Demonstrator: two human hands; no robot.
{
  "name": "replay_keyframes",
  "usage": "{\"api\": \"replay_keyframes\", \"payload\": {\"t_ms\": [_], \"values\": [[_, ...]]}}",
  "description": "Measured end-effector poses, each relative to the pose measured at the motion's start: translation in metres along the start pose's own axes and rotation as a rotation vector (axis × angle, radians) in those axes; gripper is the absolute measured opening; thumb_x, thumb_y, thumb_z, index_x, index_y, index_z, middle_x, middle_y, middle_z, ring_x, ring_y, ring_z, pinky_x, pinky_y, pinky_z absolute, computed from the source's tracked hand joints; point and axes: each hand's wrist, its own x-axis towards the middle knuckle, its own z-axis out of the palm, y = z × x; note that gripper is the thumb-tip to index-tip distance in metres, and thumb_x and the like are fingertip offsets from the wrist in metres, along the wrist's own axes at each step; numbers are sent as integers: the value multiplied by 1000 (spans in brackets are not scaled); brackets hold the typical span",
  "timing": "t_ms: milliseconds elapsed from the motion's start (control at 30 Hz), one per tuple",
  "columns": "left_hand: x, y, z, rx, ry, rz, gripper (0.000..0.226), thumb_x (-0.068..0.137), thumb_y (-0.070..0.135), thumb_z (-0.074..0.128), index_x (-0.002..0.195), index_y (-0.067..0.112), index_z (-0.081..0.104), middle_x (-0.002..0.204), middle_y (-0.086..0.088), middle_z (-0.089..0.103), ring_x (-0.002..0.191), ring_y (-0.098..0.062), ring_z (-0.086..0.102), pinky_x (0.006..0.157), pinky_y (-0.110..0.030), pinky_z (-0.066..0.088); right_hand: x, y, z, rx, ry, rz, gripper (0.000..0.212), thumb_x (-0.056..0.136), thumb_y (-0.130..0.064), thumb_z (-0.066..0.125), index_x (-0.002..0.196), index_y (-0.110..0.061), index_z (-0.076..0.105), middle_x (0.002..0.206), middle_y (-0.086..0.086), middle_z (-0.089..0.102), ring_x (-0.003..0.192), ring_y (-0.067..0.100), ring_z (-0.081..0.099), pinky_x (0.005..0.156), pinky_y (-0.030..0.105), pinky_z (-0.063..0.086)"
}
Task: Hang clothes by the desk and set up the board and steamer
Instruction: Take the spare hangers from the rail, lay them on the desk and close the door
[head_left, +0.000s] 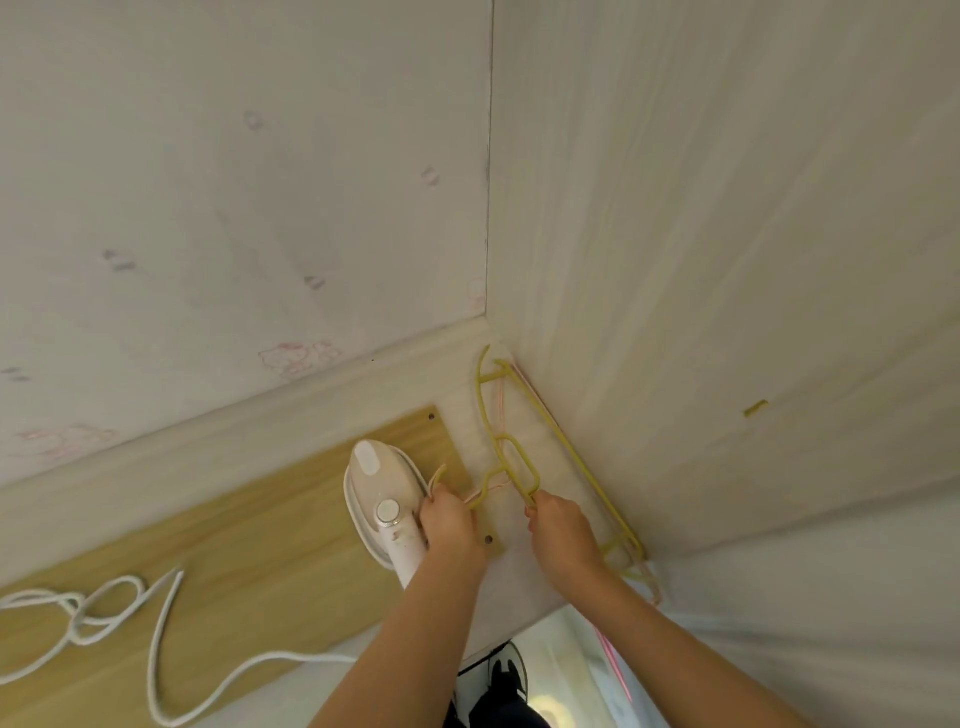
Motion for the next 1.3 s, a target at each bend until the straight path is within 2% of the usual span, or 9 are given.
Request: {"api": "replay_keyframes", "payload": {"t_ms": [100,267,533,633,733,800,867,1000,1300], "values": [[5,-5,-1,93,10,49,41,97,22,38,133,6,49,139,-23,46,127,-41,44,107,-49,37,5,3,4,0,2,-18,21,100,-14,40,103,-3,58,108,14,65,100,30,61,73,33,43],[-1,-5,-10,336,-4,207,46,104,30,26,146,13,33,151,-8,33,137,-28,31,110,-37,25,10,5,10,28,21,-87,20,99,-12,40,97,-2,58,103,15,65,96,32,60,70,33,40],[24,-23,-28,507,-23,553,24,102,18,33,119,13,50,100,6,52,99,-17,51,82,-25,34,14,5,21,-6,20,-87,22,101,-15,37,101,-5,56,102,13,62,94,31,59,67,32,33],[34,-31,-29,615,-12,618,19,102,17,34,114,13,47,110,-5,57,108,-29,54,84,-32,41,15,5,24,0,18,-88,20,100,-13,37,100,-5,56,101,14,61,93,31,58,65,31,31],[36,-33,-28,813,-11,697,48,102,19,33,149,13,25,155,-3,27,144,-20,23,115,-29,20,17,3,26,1,26,-67,21,100,-14,36,101,-5,55,101,12,59,93,30,57,66,32,32],[39,-37,-32,983,-38,792,54,103,16,32,153,14,13,160,2,6,147,-15,7,113,-24,10,18,2,26,-10,26,-68,23,101,-15,35,102,-5,56,102,11,59,93,29,57,66,32,32],[40,-39,-38,1244,-43,952,58,99,4,39,152,9,16,159,-1,2,148,-21,6,117,-29,10,19,2,27,-5,19,-75,22,101,-15,36,101,-6,56,102,12,59,92,28,57,67,33,34],[45,-49,-44,1496,4,1267,58,79,-6,66,134,0,51,143,-19,46,139,-38,33,112,-46,27,21,1,29,2,10,-74,22,101,-16,37,101,-6,56,100,12,59,91,28,57,68,34,37],[42,-31,-36,1628,81,1368,34,60,-6,77,93,2,72,82,-11,71,110,-39,60,103,-54,41,22,2,30,-66,49,-93,21,99,-19,44,102,-7,60,105,10,54,97,29,52,76,39,45]]}}
